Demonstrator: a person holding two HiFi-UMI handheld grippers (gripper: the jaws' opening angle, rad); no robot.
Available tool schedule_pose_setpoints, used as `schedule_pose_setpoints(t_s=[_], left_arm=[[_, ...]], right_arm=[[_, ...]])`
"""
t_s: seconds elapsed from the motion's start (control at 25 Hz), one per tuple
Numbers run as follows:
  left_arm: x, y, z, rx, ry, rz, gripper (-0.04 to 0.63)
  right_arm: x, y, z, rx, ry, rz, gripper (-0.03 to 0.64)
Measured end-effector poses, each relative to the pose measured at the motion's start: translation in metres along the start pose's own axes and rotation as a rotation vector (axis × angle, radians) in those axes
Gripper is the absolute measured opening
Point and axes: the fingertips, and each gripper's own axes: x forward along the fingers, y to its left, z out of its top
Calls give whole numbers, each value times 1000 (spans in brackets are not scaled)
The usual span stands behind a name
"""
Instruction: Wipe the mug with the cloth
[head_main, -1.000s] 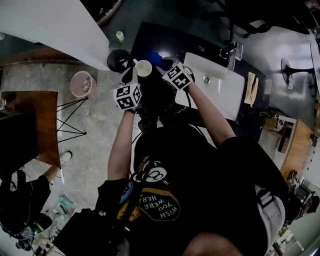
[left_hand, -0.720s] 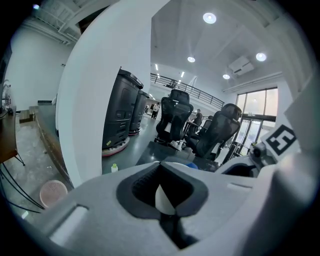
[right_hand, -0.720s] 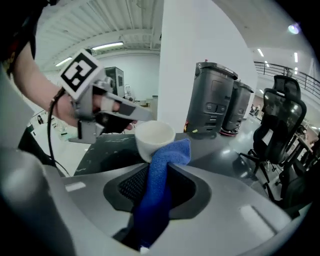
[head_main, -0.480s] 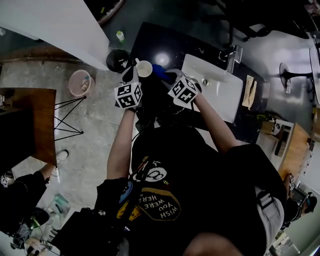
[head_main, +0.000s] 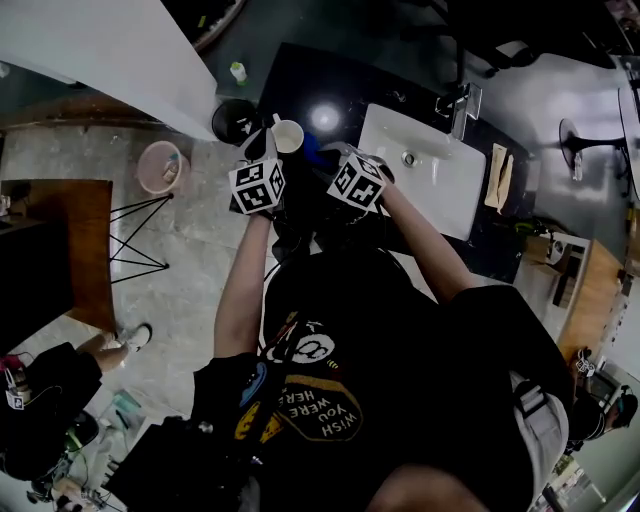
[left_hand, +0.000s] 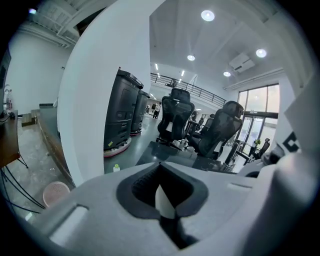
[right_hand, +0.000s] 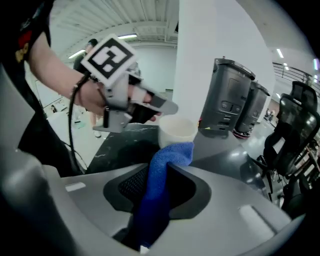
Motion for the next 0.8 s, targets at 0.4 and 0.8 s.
schedule_pose_setpoints(t_s=[0.4, 0.8], left_arm=[[-2, 0, -1, -8, 1, 5, 3], [-2, -1, -2, 8, 1, 12, 3]], right_arm=[[0, -73, 10, 69, 5, -168, 112], [-13, 15, -13, 89, -81, 37, 114]])
